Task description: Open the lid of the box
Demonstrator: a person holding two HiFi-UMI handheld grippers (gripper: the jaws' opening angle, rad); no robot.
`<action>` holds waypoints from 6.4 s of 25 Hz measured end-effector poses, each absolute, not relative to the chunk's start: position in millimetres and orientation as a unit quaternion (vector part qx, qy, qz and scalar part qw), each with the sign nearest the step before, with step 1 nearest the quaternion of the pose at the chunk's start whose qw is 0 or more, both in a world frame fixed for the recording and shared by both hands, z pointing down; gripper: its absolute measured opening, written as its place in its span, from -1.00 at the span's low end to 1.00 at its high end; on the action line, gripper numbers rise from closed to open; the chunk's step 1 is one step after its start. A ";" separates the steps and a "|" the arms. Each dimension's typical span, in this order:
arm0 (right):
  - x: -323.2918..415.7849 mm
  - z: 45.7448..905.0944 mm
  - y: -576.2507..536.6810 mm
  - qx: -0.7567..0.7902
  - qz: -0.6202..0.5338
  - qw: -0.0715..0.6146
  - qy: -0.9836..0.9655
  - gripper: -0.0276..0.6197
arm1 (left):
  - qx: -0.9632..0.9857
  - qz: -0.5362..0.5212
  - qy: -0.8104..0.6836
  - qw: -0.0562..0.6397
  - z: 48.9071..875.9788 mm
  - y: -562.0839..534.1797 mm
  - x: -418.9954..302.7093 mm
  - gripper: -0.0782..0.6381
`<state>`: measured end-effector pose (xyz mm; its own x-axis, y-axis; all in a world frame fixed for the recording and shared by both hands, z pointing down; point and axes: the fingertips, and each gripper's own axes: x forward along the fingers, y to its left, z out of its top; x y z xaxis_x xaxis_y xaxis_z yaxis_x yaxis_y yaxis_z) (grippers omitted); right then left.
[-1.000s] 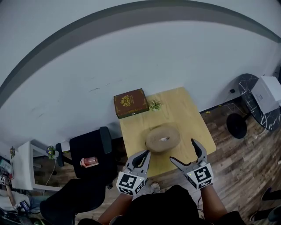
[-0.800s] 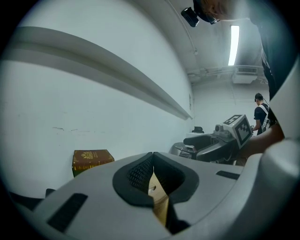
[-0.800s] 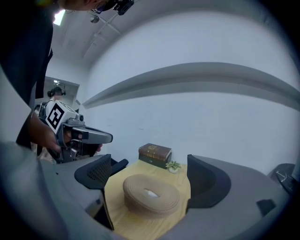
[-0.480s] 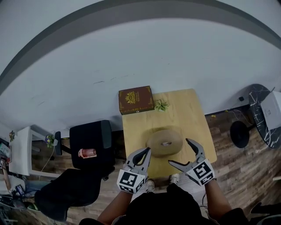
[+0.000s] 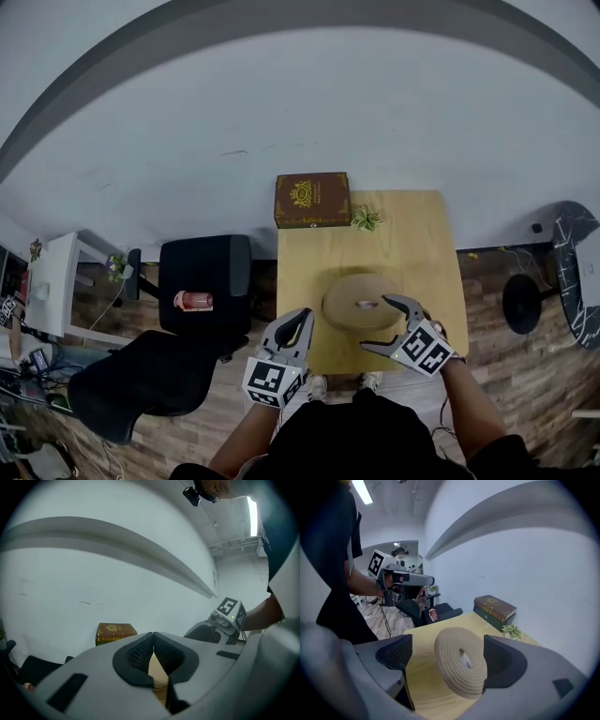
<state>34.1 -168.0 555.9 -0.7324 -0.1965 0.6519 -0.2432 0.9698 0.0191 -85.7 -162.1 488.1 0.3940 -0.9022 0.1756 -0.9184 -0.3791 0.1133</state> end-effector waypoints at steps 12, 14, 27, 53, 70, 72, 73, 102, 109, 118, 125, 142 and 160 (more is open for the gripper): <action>25.9 626.5 -152.1 -0.057 0.027 0.504 -0.861 0.56 | 0.784 0.026 -0.610 0.112 495.6 -152.4 -126.8 -0.73; 22.9 635.2 -152.5 -0.066 0.029 0.516 -0.854 0.55 | 0.780 0.026 -0.614 0.118 498.8 -149.5 -128.9 -0.73; 16.8 673.8 -161.2 -0.109 0.032 0.569 -0.814 0.45 | 0.766 0.009 -0.628 0.135 500.9 -140.7 -134.1 -0.73; 17.5 654.3 -174.3 -0.022 0.019 0.542 -0.840 0.05 | 0.778 0.004 -0.612 0.140 498.8 -134.8 -118.8 -0.73; 74.1 618.7 -192.0 0.099 0.028 0.491 -0.865 0.03 | 0.808 0.008 -0.573 0.138 496.9 -145.6 -83.7 -0.73; 86.1 617.9 -194.3 0.112 0.032 0.495 -0.861 0.03 | 0.814 0.008 -0.563 0.138 496.5 -149.6 -76.1 -0.73; 92.5 617.7 -195.4 0.118 0.034 0.496 -0.859 0.03 | 0.818 0.008 -0.559 0.138 496.1 -151.8 -72.1 -0.73; 217.3 715.1 -175.1 0.123 0.088 0.604 -0.783 0.02 | 0.850 0.044 -0.502 0.152 513.5 -178.2 -13.6 -0.73; 211.4 728.7 -172.0 0.110 0.081 0.613 -0.778 0.02 | 0.848 0.041 -0.503 0.158 515.2 -181.7 -12.7 -0.73; 217.5 743.1 -173.6 0.098 0.070 0.635 -0.763 0.03 | 0.848 0.040 -0.504 0.156 514.3 -183.1 -13.0 -0.73; 213.9 740.9 -172.5 0.106 0.065 0.634 -0.763 0.09 | 0.847 0.044 -0.505 0.159 518.7 -178.0 -13.6 -0.73; 125.6 526.3 -217.8 0.318 0.008 0.324 -0.891 -0.21 | 0.859 0.025 -0.496 0.126 488.5 -170.6 -6.9 -0.73; 77.3 421.9 -195.9 0.384 -0.068 0.147 -0.909 -0.86 | 0.849 0.027 -0.521 0.088 466.8 -148.0 -33.7 -0.73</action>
<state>77.3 -195.9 421.9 -0.6617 -0.7185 0.2144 -0.6787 0.6955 0.2360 -33.7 -148.0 466.8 0.4559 -0.8795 0.1364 -0.8889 -0.4420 0.1208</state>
